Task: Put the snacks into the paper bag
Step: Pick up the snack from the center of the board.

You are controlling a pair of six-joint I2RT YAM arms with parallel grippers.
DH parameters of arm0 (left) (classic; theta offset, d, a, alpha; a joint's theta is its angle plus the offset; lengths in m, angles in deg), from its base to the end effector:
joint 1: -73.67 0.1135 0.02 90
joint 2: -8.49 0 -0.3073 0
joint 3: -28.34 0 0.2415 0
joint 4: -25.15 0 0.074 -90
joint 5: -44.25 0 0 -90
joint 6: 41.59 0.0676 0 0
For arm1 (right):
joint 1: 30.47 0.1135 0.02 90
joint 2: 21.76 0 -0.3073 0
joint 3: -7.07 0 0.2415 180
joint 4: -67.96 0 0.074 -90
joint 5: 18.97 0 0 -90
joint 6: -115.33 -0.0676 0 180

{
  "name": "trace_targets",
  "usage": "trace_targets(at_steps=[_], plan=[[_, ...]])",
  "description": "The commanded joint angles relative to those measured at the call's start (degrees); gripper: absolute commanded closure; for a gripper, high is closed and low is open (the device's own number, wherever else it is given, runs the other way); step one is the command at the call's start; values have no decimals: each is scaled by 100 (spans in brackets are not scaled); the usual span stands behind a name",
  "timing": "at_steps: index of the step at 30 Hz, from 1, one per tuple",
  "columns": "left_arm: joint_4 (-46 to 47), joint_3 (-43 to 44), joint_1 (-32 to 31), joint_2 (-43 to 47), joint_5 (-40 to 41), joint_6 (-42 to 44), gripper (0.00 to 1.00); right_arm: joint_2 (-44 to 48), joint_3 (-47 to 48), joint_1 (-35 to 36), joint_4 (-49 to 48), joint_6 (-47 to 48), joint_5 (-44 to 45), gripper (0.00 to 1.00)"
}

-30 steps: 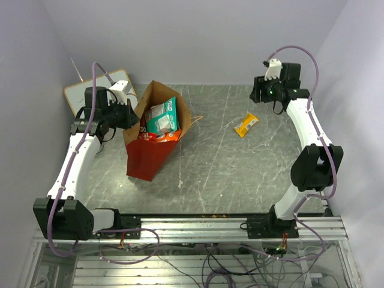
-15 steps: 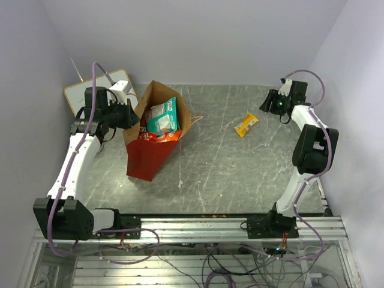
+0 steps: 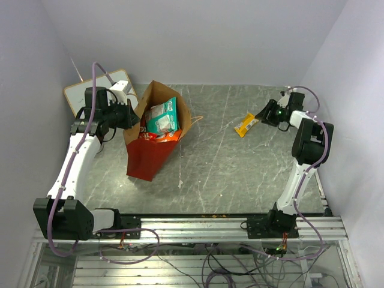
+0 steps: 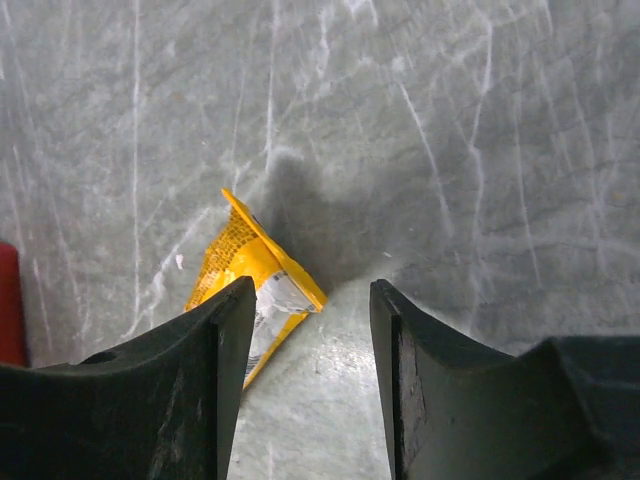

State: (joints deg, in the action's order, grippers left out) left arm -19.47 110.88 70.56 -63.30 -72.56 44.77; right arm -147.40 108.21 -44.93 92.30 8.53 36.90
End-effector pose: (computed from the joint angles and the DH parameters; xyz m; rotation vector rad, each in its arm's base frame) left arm 0.2707 -0.0452 0.3756 0.2605 2.1286 -0.5729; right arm 0.4978 -0.0892 0.1653 0.3708 2.3265 0.7362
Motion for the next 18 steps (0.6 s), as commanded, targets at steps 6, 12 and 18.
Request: trace_targets(at_steps=[6,12,18], plan=[[475,23,-49,141,-243,39,93,-276,-144,-22,-281,-330,-442,55],[472,31,-49,129,-242,46,93,-367,-215,-22,-367,-394,-591,62],[490,-19,-51,168,-209,59,93,-438,-188,-26,-451,-488,-807,72]])
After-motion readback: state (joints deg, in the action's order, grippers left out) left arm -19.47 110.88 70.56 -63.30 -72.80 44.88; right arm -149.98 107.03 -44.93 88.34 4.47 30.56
